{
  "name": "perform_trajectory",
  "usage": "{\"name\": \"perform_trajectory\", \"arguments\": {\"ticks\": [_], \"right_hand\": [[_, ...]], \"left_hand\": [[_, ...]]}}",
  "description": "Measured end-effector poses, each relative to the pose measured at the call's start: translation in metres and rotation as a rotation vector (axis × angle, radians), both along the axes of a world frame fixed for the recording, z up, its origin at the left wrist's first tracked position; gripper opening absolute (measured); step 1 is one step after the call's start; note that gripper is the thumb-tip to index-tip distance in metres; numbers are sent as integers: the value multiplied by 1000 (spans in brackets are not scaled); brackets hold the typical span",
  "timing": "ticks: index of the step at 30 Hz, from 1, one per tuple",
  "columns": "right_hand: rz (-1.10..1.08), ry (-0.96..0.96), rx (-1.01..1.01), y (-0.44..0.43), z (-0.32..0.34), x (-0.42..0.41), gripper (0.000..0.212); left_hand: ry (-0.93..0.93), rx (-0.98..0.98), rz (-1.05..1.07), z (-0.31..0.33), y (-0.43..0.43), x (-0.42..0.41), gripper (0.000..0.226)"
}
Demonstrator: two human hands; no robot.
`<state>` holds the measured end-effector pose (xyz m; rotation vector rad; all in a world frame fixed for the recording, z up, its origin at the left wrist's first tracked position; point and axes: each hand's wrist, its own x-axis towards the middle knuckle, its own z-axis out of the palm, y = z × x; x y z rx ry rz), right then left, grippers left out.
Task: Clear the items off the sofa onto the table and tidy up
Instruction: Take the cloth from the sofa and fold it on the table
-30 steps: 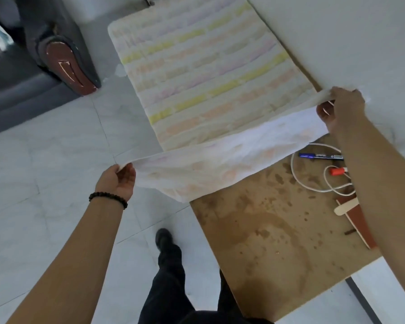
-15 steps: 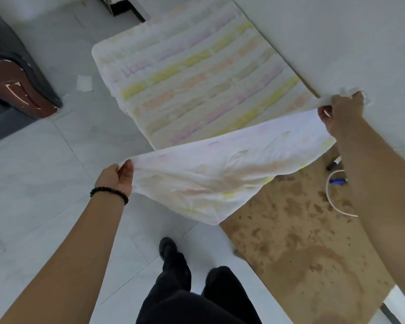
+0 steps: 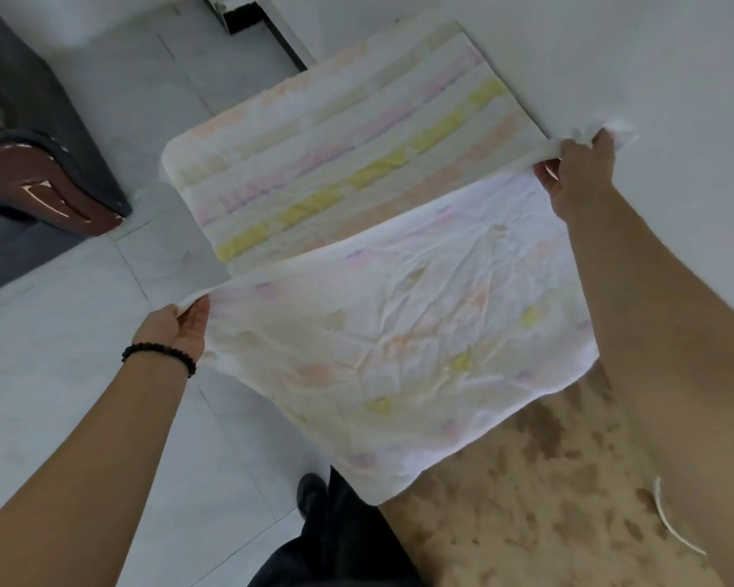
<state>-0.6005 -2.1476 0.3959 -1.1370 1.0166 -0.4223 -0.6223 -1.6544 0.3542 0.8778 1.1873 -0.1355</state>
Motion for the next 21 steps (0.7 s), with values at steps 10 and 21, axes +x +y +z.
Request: {"name": "perform_trajectory", "arguments": {"ticks": [10, 21], "right_hand": [[267, 102, -42, -2, -98, 69, 69], [862, 413, -1227, 63, -118, 2, 56]], "left_hand": [[208, 425, -430, -49, -68, 34, 61], [-635, 1732, -1435, -78, -132, 28, 28]]}}
